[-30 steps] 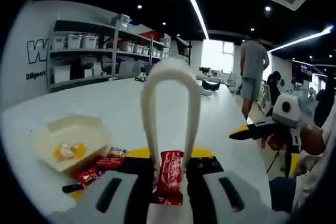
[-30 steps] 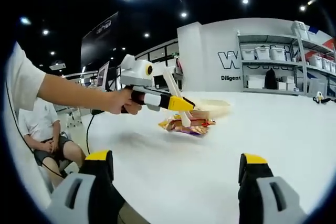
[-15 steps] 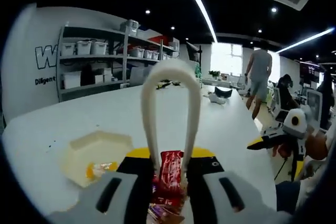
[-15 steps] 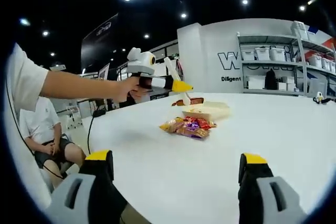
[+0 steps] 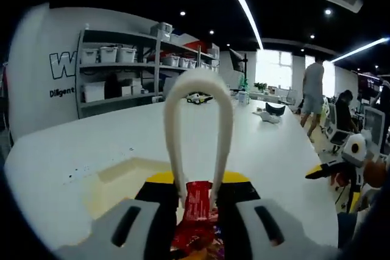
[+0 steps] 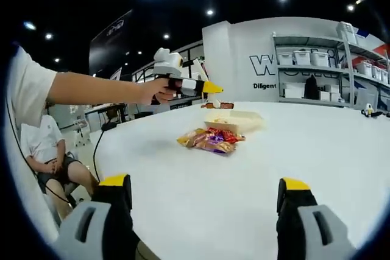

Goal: Place the target food into the container with the food tongs after gripping and lifting it, then release it inside without dropping or visibly crushing the food.

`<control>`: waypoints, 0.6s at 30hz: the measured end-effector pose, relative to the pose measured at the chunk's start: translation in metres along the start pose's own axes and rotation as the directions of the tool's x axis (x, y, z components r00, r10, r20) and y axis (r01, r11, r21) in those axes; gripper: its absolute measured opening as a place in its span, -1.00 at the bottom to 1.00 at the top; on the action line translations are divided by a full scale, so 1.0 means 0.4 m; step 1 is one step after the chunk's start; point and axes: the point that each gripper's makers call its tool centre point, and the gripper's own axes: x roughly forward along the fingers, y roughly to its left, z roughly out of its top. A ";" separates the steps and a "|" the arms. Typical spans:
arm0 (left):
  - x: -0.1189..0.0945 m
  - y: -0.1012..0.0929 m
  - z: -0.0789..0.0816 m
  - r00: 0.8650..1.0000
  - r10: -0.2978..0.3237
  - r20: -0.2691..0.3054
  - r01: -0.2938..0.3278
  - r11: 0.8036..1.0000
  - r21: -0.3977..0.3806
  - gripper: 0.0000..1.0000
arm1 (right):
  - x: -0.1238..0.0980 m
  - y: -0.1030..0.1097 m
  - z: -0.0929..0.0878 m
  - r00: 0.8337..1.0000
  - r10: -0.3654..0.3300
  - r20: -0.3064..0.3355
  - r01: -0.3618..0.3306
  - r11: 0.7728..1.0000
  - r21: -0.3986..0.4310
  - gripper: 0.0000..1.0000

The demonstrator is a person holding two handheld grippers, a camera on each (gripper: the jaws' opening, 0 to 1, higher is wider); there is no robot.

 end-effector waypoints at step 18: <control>0.041 0.000 -0.070 0.998 -0.057 -0.041 0.057 0.998 0.014 -0.52 | -0.015 -0.014 0.031 0.999 -0.005 0.051 0.001 0.998 0.067 0.99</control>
